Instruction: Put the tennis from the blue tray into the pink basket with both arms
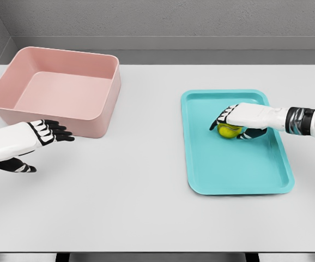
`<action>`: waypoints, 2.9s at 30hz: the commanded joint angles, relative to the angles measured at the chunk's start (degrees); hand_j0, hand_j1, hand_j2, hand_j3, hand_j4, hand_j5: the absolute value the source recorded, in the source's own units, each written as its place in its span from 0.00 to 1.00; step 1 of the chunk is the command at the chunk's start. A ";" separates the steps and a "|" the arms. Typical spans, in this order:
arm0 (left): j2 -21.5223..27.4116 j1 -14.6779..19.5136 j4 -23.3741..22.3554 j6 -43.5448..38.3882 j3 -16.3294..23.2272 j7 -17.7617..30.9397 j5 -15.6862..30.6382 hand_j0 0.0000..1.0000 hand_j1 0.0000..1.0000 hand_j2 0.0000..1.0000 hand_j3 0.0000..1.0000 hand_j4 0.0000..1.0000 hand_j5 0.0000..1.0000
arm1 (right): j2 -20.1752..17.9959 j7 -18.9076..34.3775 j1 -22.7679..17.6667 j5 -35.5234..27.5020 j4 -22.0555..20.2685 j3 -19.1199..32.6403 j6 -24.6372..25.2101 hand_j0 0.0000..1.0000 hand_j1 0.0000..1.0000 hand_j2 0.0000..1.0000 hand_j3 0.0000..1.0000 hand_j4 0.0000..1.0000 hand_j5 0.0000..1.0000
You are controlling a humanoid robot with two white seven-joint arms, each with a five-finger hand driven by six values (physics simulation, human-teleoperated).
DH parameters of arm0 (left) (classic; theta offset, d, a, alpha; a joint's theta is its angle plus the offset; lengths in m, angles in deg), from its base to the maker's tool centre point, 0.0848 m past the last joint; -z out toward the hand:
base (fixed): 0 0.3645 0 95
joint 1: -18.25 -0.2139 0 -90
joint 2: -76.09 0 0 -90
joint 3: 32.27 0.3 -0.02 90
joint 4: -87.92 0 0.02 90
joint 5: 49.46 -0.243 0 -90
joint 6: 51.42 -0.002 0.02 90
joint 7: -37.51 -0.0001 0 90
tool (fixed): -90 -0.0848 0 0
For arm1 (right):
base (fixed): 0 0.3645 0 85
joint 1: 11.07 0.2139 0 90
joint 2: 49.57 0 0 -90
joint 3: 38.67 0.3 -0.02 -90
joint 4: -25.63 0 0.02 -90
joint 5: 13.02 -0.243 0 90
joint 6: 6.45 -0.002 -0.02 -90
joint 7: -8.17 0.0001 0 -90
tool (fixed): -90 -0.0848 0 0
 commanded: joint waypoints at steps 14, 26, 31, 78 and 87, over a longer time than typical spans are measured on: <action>0.01 0.00 0.08 -0.04 -0.02 -0.02 0.24 1.00 1.00 1.00 1.00 1.00 1.00 | 0.92 -0.02 0.00 0.50 0.51 0.13 0.12 0.56 0.56 0.56 0.56 0.56 0.56; 0.01 0.00 0.08 -0.04 -0.11 -0.02 0.15 1.00 1.00 1.00 1.00 1.00 1.00 | -0.14 0.07 0.79 -0.02 -3.09 0.83 0.12 0.49 0.49 0.49 0.49 0.49 0.49; 0.10 -0.09 0.08 -0.04 -0.37 -0.02 0.24 1.00 1.00 1.00 1.00 1.00 1.00 | -2.51 0.07 0.88 -0.02 -6.61 1.53 0.12 0.48 0.48 0.48 0.48 0.48 0.48; 0.54 0.09 0.79 -0.04 -0.81 -0.02 0.59 1.00 1.00 1.00 1.00 1.00 1.00 | 15.15 2.62 6.33 11.05 -26.47 -10.95 0.12 0.46 0.46 0.46 0.46 0.46 0.46; 0.54 0.09 0.79 -0.04 -0.81 -0.02 0.59 1.00 1.00 1.00 1.00 1.00 1.00 | 20.78 2.62 7.82 11.93 -19.79 -13.49 0.12 0.46 0.46 0.46 0.46 0.46 0.46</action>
